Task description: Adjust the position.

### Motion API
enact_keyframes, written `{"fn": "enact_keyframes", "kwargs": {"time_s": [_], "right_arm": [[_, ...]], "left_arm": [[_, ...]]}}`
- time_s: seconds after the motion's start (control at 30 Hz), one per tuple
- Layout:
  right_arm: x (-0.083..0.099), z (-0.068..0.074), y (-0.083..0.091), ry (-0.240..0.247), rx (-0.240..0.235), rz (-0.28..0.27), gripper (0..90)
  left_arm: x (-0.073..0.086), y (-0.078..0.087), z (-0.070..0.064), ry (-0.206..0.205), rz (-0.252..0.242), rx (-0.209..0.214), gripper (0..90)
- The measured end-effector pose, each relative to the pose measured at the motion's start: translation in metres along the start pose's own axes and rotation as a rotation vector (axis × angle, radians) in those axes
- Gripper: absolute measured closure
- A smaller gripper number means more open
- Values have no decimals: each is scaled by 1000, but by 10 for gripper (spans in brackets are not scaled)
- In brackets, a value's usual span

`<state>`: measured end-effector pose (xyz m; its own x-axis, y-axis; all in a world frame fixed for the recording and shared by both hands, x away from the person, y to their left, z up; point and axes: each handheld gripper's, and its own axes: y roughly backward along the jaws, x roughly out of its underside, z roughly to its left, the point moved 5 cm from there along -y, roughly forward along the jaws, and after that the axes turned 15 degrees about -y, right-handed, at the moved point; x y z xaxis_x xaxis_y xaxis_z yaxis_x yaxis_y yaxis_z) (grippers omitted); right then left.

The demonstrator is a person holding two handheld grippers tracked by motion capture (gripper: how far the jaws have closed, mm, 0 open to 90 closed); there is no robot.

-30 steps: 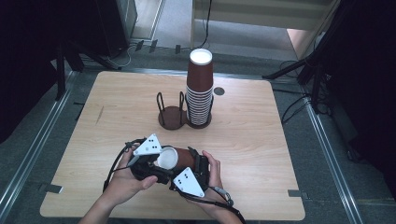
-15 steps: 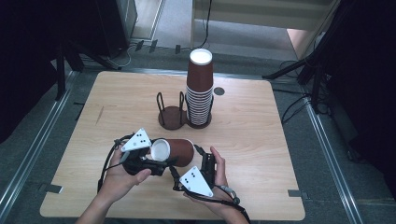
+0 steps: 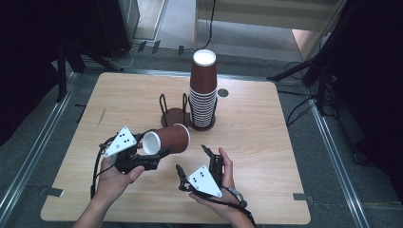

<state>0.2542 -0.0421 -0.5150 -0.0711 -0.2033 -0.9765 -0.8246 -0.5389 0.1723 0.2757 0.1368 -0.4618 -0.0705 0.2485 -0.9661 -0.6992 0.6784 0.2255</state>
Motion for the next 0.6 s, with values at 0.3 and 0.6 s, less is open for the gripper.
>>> {"fn": "enact_keyframes", "kwargs": {"time_s": [0.3, 0.6], "right_arm": [[1, -7, -1, -25, 32, 22, 47], [-7, -25, -2, -208, 96, 43, 93]], "left_arm": [[-1, 3, 4, -2, -62, -58, 211], [-5, 7, 9, 28, -185, -91, 211]]}}
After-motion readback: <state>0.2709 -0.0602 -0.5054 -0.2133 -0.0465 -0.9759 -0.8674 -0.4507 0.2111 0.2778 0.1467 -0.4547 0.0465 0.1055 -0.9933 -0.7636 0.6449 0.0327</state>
